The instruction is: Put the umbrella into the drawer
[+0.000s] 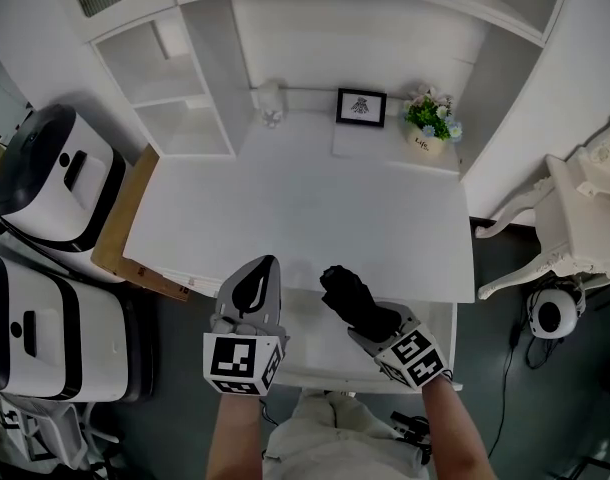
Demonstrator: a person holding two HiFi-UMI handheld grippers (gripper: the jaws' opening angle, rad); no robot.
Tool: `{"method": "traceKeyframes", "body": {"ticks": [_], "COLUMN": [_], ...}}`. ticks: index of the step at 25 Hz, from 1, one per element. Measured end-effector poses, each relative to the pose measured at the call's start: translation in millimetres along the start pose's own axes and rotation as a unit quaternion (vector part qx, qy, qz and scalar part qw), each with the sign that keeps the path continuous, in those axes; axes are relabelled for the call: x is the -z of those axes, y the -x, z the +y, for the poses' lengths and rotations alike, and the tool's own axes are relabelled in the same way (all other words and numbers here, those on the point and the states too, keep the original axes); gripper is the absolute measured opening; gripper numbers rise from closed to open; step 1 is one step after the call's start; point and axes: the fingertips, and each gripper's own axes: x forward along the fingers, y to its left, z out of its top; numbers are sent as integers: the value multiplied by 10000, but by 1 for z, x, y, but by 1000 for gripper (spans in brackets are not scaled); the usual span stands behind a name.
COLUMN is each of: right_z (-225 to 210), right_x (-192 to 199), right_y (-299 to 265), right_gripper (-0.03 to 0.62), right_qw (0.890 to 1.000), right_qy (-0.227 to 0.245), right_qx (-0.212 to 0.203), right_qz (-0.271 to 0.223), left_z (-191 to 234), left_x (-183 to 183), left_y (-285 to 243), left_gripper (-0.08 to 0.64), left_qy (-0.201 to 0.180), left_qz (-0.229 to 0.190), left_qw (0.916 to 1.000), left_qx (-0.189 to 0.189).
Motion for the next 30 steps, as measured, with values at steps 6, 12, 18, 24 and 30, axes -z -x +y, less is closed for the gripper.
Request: {"method": "traceKeyframes", "body": {"ticks": [6, 12, 18, 24, 30], "right_z": [10, 22, 30, 27, 20], "right_x": [16, 41, 69, 97, 119], "right_y": [-24, -42, -59, -80, -100], "right_gripper": [244, 244, 245, 244, 244], "right_qw": [9967, 9840, 9697, 9675, 9601], "right_qy": [370, 917, 1069, 564, 536], "right_qx": [-499, -1055, -1326, -1243, -1055], "right_qz": [527, 1107, 1750, 2129, 2532], "left_z": [7, 10, 17, 22, 26], "left_x": [3, 11, 18, 31, 38], "left_y": [-11, -17, -18, -16, -14], "left_gripper": [9, 9, 9, 9, 9], "left_qy": [-4, 25, 60, 91, 79], "left_qz": [78, 182, 282, 412, 484], "left_qw": [10000, 9998, 9996, 9991, 9988], "left_qx": [21, 8, -45, 4, 57]}}
